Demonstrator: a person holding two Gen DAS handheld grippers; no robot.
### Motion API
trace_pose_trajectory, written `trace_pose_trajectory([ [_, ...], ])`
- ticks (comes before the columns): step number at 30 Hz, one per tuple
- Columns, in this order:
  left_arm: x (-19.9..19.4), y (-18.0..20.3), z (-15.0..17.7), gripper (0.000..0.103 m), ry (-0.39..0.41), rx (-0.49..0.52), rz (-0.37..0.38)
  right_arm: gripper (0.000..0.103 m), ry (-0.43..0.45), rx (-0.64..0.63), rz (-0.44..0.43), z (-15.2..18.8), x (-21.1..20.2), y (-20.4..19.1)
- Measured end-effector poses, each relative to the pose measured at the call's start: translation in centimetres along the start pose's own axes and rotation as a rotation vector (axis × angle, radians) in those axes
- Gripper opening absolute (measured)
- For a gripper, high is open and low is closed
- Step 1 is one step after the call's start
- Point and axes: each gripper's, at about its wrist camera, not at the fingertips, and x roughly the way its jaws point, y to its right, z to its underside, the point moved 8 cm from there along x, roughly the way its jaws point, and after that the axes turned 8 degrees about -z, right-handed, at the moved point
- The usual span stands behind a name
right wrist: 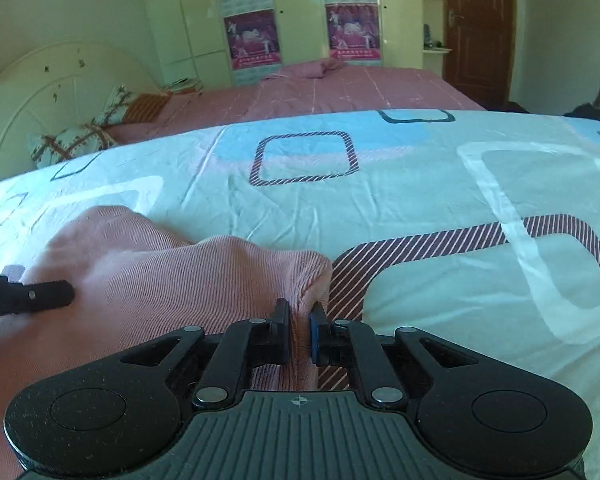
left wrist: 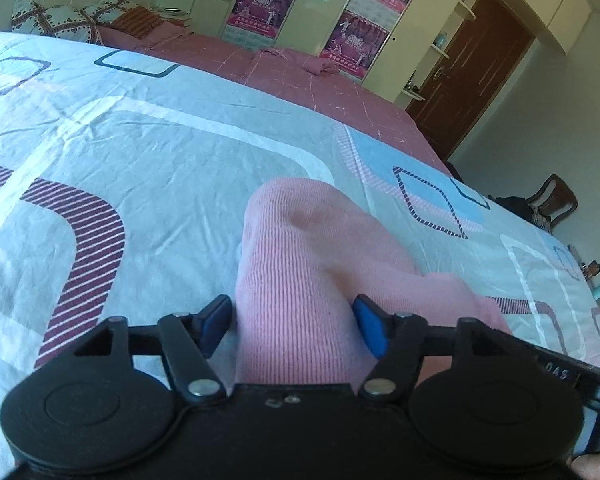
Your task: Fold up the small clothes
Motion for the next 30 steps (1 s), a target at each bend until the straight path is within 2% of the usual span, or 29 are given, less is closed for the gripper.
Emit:
trace_pose_trajectory([
  [2, -0.2, -0.3, 0.0, 0.076, -0.012, -0.005, -0.006, 0.01, 0.008, 0.048, -0.02, -0.4, -0.7, 0.4],
  [5, -0.8, -0.5, 0.0, 0.08, -0.021, -0.006, -0.02, 0.025, 0.036, 0.089, -0.024, -1.2, -2.7, 1.0],
  [7, -1.4, -0.4, 0.1, 0.08, -0.021, 0.002, -0.023, 0.046, 0.058, 0.091, -0.026, -1.7, -4.3, 0.8],
  [12, -3.5, -0.4, 0.5, 0.081, -0.003, 0.032, -0.026, 0.047, 0.077, 0.057, -0.065, -1.3, -7.4, -0.9],
  [19, -6.8, -0.7, 3.0, 0.084, -0.008, 0.064, -0.007, 0.046, 0.018, -0.021, -0.057, 2.6, -7.8, -3.1],
  [24, -6.1, -0.4, 4.6, 0.086, -0.018, 0.111, -0.012, 0.046, -0.045, -0.001, 0.017, 4.9, -6.3, -1.8],
  [27, -5.9, -0.4, 4.6, 0.089, -0.016, 0.117, -0.02, 0.046, -0.058, 0.076, 0.007, 5.5, -5.6, -0.8],
  [30, -5.9, -0.5, 4.5, 0.091, -0.015, 0.129, -0.02, 0.046, -0.061, 0.09, 0.011, 5.6, -5.7, -0.7],
])
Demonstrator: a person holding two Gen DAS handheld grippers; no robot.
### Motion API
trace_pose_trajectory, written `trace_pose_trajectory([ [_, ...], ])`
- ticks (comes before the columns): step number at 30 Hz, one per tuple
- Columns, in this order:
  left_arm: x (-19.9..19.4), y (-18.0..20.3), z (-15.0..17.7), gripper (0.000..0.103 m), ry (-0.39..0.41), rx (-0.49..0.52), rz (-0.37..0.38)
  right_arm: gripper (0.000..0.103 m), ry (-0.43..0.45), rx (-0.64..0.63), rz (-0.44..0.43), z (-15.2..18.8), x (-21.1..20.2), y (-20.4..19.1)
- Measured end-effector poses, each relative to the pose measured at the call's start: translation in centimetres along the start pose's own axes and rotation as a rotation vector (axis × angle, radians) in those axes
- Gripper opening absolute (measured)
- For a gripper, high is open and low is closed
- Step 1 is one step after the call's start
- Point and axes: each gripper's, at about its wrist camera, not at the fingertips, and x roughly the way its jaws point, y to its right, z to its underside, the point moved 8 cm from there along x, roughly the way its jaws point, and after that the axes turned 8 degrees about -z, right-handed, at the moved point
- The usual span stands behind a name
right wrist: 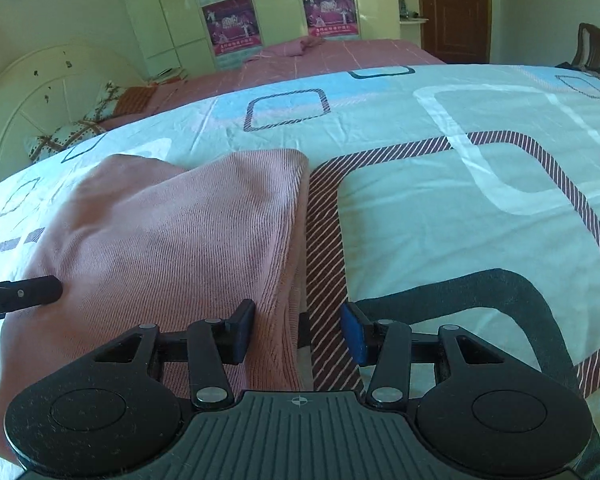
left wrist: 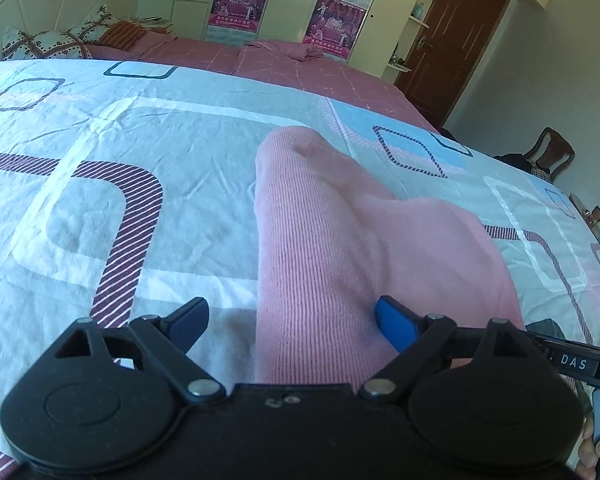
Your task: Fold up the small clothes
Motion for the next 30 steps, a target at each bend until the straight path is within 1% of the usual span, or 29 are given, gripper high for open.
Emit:
trace_pose_trajectory([
  [4, -0.1, -0.3, -0.1, 0.091, -0.027, -0.015, 0.035, 0.047, 0.002, 0.072, -0.02, 0.1, -1.0, 0.4],
  [6, -0.2, -0.2, -0.1, 0.091, -0.057, -0.013, 0.067, 0.047, 0.004, 0.097, -0.018, 0.0, -1.8, 0.4],
  [8, -0.5, -0.1, 0.0, 0.092, -0.087, -0.008, 0.101, 0.05, 0.016, 0.132, -0.039, -0.1, -2.6, 0.4],
  [10, -0.7, 0.0, 0.3, 0.093, -0.114, -0.009, 0.141, 0.074, 0.029, 0.17, -0.066, -0.1, -3.6, 0.3],
  [11, -0.7, 0.2, 0.4, 0.093, -0.126, -0.011, 0.162, 0.077, 0.038, 0.175, -0.072, -0.1, -4.0, 0.3],
  [13, -0.5, 0.4, 0.6, 0.095, -0.15, -0.014, 0.19, 0.077, 0.052, 0.195, -0.083, -0.2, -4.7, 0.2],
  [15, 0.1, 0.8, 0.8, 0.095, -0.173, -0.014, 0.201, 0.077, 0.052, 0.235, -0.111, -0.3, -4.9, 0.4],
  [17, 1.0, 1.1, 1.0, 0.096, -0.194, -0.02, 0.216, 0.077, 0.046, 0.268, -0.145, -0.6, -4.6, 0.7],
  [19, 1.6, 1.1, 1.1, 0.099, -0.192, -0.033, 0.232, 0.077, 0.03, 0.287, -0.183, -1.0, -3.6, 1.3],
  [21, 1.9, 1.2, 1.1, 0.101, -0.178, -0.027, 0.251, 0.077, 0.001, 0.318, -0.247, -1.2, -2.0, 1.8],
  [23, 2.2, 1.7, 1.0, 0.1, -0.166, 0.002, 0.263, 0.077, -0.015, 0.351, -0.309, -1.2, -0.5, 2.3],
  [25, 2.4, 2.0, 0.8, 0.099, -0.163, 0.009, 0.278, 0.077, 0.006, 0.357, -0.382, -1.4, 0.2, 2.6],
  [26, 2.5, 2.1, 0.8, 0.096, -0.162, 0.007, 0.283, 0.076, 0.006, 0.368, -0.418, -1.5, 0.4, 2.8],
  [27, 2.5, 2.2, 0.7, 0.092, -0.162, 0.001, 0.287, 0.061, 0.003, 0.378, -0.46, -1.6, 0.5, 2.9],
  [28, 2.5, 2.2, 0.6, 0.09, -0.164, -0.009, 0.292, 0.036, -0.018, 0.383, -0.506, -1.5, 0.7, 2.7],
  [29, 2.5, 2.2, 0.5, 0.085, -0.166, -0.022, 0.299, 0.033, -0.051, 0.38, -0.516, -1.2, 1.2, 2.7],
  [30, 2.6, 2.1, 0.4, 0.079, -0.169, -0.035, 0.305, 0.033, -0.059, 0.361, -0.525, -0.9, 1.4, 2.6],
])
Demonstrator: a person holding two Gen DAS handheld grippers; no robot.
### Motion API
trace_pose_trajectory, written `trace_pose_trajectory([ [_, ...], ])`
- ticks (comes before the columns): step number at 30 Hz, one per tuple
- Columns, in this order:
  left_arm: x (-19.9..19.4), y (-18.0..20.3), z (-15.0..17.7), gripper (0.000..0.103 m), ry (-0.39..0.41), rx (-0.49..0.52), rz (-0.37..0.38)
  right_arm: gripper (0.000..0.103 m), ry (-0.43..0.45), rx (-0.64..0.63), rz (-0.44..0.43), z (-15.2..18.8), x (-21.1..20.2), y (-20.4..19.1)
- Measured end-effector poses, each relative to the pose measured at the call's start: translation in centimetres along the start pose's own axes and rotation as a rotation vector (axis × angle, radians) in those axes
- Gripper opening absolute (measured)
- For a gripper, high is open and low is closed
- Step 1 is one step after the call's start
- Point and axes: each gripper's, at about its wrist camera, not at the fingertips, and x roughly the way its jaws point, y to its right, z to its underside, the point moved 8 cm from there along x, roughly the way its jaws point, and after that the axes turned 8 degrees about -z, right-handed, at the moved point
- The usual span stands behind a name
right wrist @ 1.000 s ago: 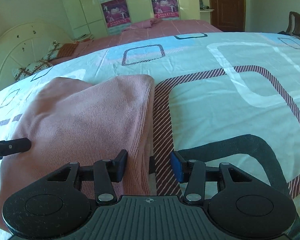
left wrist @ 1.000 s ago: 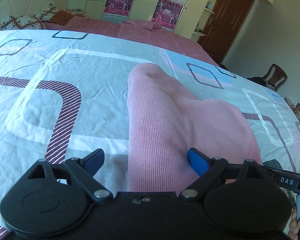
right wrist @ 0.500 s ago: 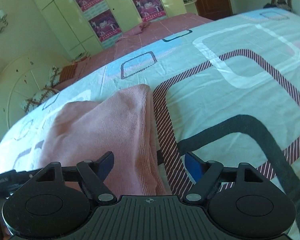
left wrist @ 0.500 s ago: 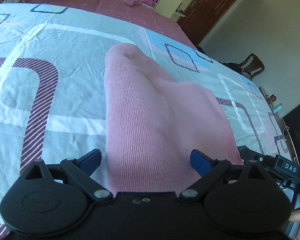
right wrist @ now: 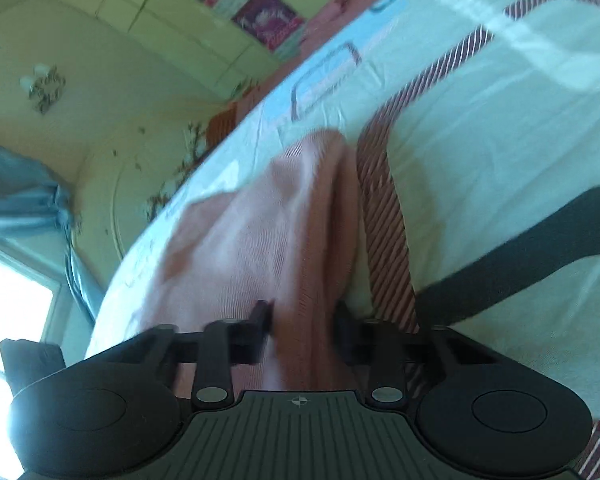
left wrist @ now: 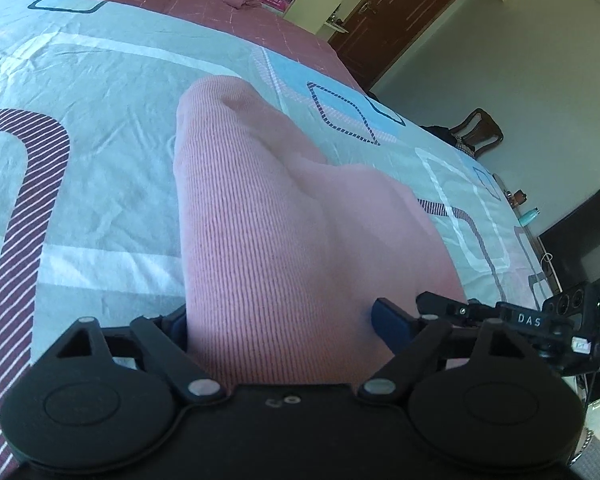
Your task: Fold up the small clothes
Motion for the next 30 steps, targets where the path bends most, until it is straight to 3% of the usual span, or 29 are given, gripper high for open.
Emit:
trace_pose_trajectory([
  [7, 0.3, 0.0, -0.4, 0.061, 0.014, -0.027, 0.002, 0.03, 0.008, 0.042, -0.061, -0.9, 1.0, 0.5],
  [9, -0.1, 0.1, -0.5, 0.051, 0.02, -0.025, -0.005, 0.023, -0.013, 0.027, -0.059, -0.7, 1.1, 0.0],
  [12, -0.8, 0.5, -0.9, 0.043, 0.031, -0.014, -0.004, 0.02, -0.001, 0.015, -0.047, -0.8, 0.8, -0.7],
  [22, -5.3, 0.7, -2.1, 0.038, 0.064, 0.047, -0.004, 0.019, 0.024, -0.043, -0.074, -0.7, 0.5, -6.2],
  [30, -11.9, -4.3, -3.1, 0.038, 0.13, 0.082, -0.041, 0.019, 0.028, -0.068, -0.116, 1.8, 3.8, -13.1],
])
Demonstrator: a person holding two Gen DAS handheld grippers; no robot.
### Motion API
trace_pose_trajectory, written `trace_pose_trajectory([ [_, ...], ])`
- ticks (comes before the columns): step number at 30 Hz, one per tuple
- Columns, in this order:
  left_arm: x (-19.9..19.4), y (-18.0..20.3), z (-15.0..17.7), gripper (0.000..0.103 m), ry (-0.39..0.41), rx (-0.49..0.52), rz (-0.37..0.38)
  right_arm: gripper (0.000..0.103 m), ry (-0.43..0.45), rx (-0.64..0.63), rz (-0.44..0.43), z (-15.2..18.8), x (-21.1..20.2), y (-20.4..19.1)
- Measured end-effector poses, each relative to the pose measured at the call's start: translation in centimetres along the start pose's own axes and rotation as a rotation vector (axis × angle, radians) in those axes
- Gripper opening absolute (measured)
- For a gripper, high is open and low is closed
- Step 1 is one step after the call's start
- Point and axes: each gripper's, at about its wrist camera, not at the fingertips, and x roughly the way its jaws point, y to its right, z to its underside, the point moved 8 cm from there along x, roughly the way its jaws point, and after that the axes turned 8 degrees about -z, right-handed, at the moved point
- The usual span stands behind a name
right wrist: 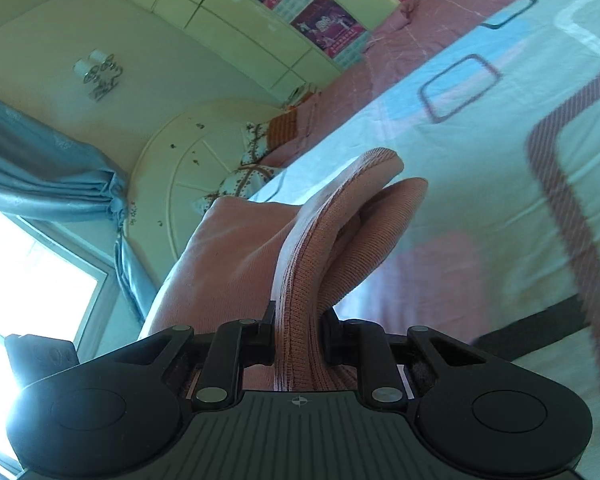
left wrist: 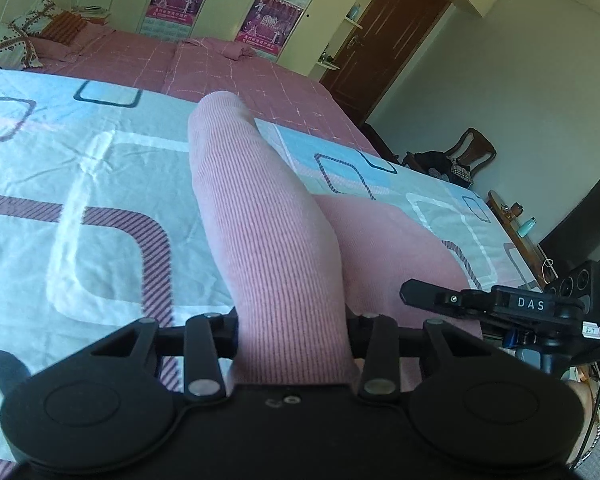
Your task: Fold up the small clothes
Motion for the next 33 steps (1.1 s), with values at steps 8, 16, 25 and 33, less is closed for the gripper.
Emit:
trace_pose_trajectory([
  [8, -6.4, -10.9, -1.0, 0.038, 0.035, 0.011, 0.012, 0.019, 0.006, -0.03, 0.002, 5.0, 8.6, -8.8],
  [16, -10.4, -22.9, -2.6, 0.038, 0.024, 0.018, -0.025, 0.019, 0.011, 0.002, -0.001, 10.4, 19.8, -15.6],
  [25, -9.5, -30.8, -4.1, 0.038, 0.016, 0.024, -0.062, 0.019, -0.03, 0.023, 0.003, 12.8, 29.6, -17.0],
  [33, -6.9, -34.1, -3.1, 0.046, 0.007, 0.036, -0.069, 0.019, -0.024, 0.021, 0.096, 13.3, 32.2, -14.4],
])
